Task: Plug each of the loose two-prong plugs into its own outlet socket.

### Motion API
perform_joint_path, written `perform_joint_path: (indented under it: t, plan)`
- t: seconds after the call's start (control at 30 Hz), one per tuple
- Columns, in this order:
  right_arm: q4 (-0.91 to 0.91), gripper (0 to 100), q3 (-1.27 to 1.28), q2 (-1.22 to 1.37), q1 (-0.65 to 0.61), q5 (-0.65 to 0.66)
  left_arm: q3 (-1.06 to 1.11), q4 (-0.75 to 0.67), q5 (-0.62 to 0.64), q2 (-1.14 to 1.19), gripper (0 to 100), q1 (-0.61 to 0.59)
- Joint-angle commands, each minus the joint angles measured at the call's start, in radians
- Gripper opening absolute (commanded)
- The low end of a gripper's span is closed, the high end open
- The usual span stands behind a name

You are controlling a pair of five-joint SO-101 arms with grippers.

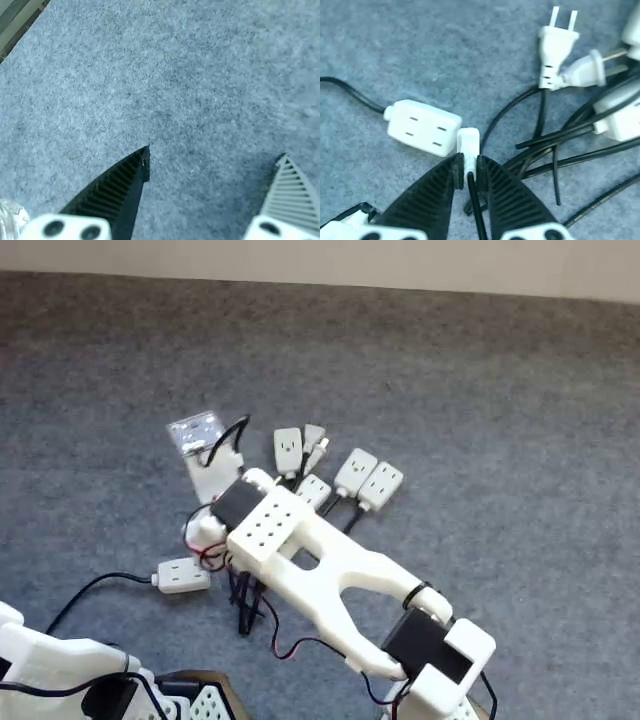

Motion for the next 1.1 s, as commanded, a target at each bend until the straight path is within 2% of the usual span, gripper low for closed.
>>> perform_joint_path:
  t: [0.0,0.13,0.3,0.53,1.07]
  plan:
    - [0.013,0.5,-0.076,-0.07,0.028,-0.02,-0.035,-0.014,0.011,0.004,35,-0.004]
    - [0.012,0.5,-0.076,-0.11,0.002,-0.038,-0.035,-0.014,0.011,0.012,35,-0.001]
    - [-0.094,0.5,0.005,-0.059,-0.044,-0.038,-0.035,-0.014,0.011,0.005,35,-0.001]
    - [-0.134,0.5,0.036,-0.035,-0.044,-0.04,-0.035,-0.014,0.011,0.005,35,-0.007]
    - [0.059,0.5,-0.088,-0.044,-0.05,-0.04,-0.035,-0.014,0.011,0.01,35,-0.002]
